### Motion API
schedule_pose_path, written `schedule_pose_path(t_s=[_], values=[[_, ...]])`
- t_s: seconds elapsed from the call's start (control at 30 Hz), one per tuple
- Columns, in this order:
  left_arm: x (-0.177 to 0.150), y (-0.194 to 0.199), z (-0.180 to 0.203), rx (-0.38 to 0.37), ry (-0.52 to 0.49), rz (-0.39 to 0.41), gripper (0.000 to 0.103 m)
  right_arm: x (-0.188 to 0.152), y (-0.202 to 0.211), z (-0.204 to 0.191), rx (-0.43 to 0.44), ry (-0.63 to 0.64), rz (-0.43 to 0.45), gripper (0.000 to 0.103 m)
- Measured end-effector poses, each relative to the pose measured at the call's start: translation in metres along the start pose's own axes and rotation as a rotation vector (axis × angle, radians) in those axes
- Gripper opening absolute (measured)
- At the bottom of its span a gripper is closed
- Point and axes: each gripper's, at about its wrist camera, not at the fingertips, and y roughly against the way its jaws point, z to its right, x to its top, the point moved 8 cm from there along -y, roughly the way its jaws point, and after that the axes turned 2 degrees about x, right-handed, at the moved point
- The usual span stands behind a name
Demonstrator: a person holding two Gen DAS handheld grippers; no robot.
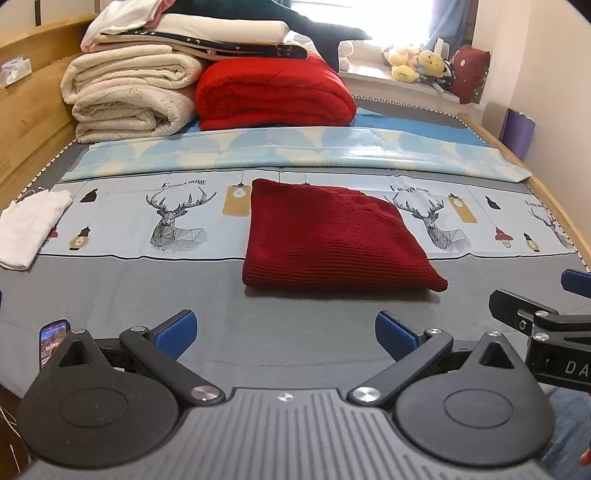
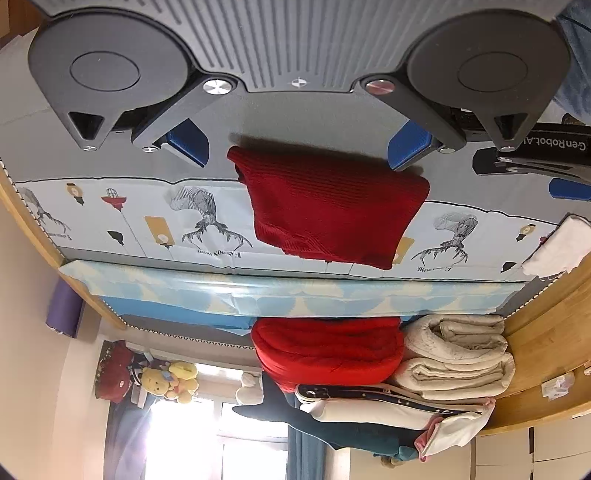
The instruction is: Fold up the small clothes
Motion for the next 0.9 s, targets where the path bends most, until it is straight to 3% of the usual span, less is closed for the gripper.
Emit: schedule_pose_path(t_s=[0.9], values=[[0.0006,-0.0017,0.0062,0.016,-0.017,-0.007,0.103,-0.0014,-0.0031,0.0006,0.002,-0.009,-0.006,0.102]])
